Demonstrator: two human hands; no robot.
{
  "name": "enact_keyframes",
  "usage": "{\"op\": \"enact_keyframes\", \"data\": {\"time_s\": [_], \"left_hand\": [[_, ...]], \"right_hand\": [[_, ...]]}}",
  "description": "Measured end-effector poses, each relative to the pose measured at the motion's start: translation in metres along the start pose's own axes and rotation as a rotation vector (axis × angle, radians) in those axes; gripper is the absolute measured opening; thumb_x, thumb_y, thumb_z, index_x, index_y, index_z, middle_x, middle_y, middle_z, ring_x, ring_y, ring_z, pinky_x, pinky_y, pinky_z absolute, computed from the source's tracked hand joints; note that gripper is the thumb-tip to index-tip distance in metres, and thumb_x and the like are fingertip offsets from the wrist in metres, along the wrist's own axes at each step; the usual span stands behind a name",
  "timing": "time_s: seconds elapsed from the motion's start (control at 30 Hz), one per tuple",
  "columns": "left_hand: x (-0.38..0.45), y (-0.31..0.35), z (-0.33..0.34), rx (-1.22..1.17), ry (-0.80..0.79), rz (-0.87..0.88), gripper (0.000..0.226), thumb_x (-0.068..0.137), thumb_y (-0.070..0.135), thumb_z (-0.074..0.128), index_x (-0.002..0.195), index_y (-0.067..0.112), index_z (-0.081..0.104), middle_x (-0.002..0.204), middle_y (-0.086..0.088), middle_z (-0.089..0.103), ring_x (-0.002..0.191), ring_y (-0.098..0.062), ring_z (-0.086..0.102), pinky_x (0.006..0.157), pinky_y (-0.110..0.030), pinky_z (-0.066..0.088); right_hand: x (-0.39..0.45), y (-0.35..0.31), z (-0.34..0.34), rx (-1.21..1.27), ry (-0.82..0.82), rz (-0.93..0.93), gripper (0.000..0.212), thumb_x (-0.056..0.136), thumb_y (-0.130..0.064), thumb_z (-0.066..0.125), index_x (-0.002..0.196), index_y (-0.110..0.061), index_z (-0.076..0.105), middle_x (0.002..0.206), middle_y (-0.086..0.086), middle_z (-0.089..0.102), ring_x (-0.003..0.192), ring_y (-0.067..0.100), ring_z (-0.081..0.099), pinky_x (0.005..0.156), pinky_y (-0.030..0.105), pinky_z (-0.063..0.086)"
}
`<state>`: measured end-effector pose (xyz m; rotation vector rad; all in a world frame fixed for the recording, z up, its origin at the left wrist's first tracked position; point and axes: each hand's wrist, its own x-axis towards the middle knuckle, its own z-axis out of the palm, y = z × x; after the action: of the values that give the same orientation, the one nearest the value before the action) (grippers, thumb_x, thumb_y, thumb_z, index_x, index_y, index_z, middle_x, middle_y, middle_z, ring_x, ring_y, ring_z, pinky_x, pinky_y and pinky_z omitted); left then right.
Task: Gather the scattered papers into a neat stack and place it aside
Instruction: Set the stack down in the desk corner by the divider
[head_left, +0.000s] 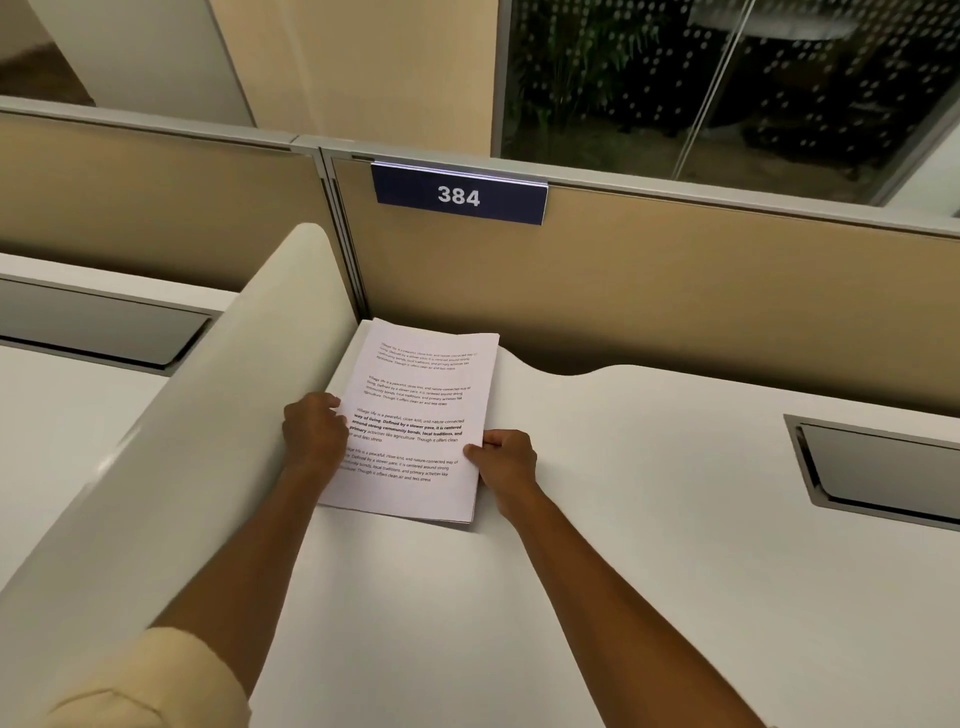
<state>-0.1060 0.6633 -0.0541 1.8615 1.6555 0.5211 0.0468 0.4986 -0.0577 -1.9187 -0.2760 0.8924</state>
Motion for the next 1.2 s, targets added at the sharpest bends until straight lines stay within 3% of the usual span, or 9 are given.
{"op": "enact_keyframes", "data": {"time_s": [0.17,0.33,0.4,0.5,0.73,0.93,1.2], "left_hand": [[0.012,-0.003,0.002,0.01,0.022,0.041,0.03,0.084,0.002,0.058,0.112,0.001,0.067,0.114,-0.025,0.066,0.106,-0.042,0.061,0.097,-0.041,0.047],[0.011,-0.002,0.001,0.088,0.054,0.101,0.03,0.084,-0.002,0.055,0.112,-0.003,0.067,0.111,-0.028,0.067,0.105,-0.046,0.061,0.094,-0.044,0.048],[0.009,-0.003,0.001,0.129,0.063,0.116,0.03,0.083,-0.004,0.052,0.108,-0.003,0.068,0.108,-0.028,0.067,0.101,-0.047,0.061,0.088,-0.044,0.049],[0.006,-0.004,0.001,0.17,0.082,0.153,0.023,0.079,-0.01,0.048,0.09,-0.007,0.069,0.094,-0.031,0.069,0.087,-0.046,0.063,0.076,-0.044,0.051],[0.005,-0.001,0.003,0.407,0.071,0.211,0.021,0.077,-0.017,0.048,0.083,-0.009,0.066,0.086,-0.031,0.068,0.083,-0.047,0.061,0.071,-0.049,0.053],[0.004,0.0,0.004,0.475,0.049,0.214,0.024,0.077,-0.019,0.047,0.086,-0.008,0.066,0.087,-0.03,0.066,0.086,-0.046,0.059,0.071,-0.048,0.052],[0.004,0.0,0.005,0.496,0.046,0.196,0.019,0.077,-0.016,0.05,0.085,-0.008,0.066,0.087,-0.029,0.066,0.083,-0.046,0.062,0.07,-0.048,0.053]], "right_hand": [[0.006,-0.004,0.01,-0.061,0.046,-0.05,0.013,0.08,-0.007,0.07,0.092,-0.003,0.073,0.082,0.003,0.07,0.073,0.019,0.061,0.065,0.024,0.047],[0.004,-0.006,0.021,-0.161,0.065,-0.169,0.03,0.084,-0.006,0.068,0.113,-0.008,0.068,0.11,0.007,0.073,0.089,0.021,0.067,0.088,0.029,0.054],[0.003,-0.007,0.024,-0.223,0.061,-0.208,0.03,0.085,-0.007,0.067,0.114,-0.01,0.067,0.11,0.008,0.073,0.086,0.02,0.065,0.084,0.026,0.051],[0.003,-0.009,0.028,-0.294,0.057,-0.215,0.029,0.084,-0.01,0.066,0.113,-0.009,0.067,0.11,0.008,0.073,0.098,0.027,0.068,0.086,0.028,0.052],[0.001,-0.01,0.039,-0.442,0.117,-0.215,0.022,0.084,-0.013,0.064,0.106,-0.01,0.064,0.112,0.007,0.069,0.104,0.028,0.065,0.086,0.033,0.053],[0.002,-0.007,0.04,-0.572,0.117,-0.22,0.03,0.09,-0.018,0.06,0.118,-0.009,0.056,0.121,0.01,0.058,0.115,0.027,0.056,0.091,0.035,0.048],[0.003,-0.006,0.049,-0.587,0.125,-0.188,0.029,0.088,-0.021,0.063,0.114,-0.01,0.055,0.121,0.008,0.049,0.112,0.027,0.054,0.087,0.038,0.053]]}}
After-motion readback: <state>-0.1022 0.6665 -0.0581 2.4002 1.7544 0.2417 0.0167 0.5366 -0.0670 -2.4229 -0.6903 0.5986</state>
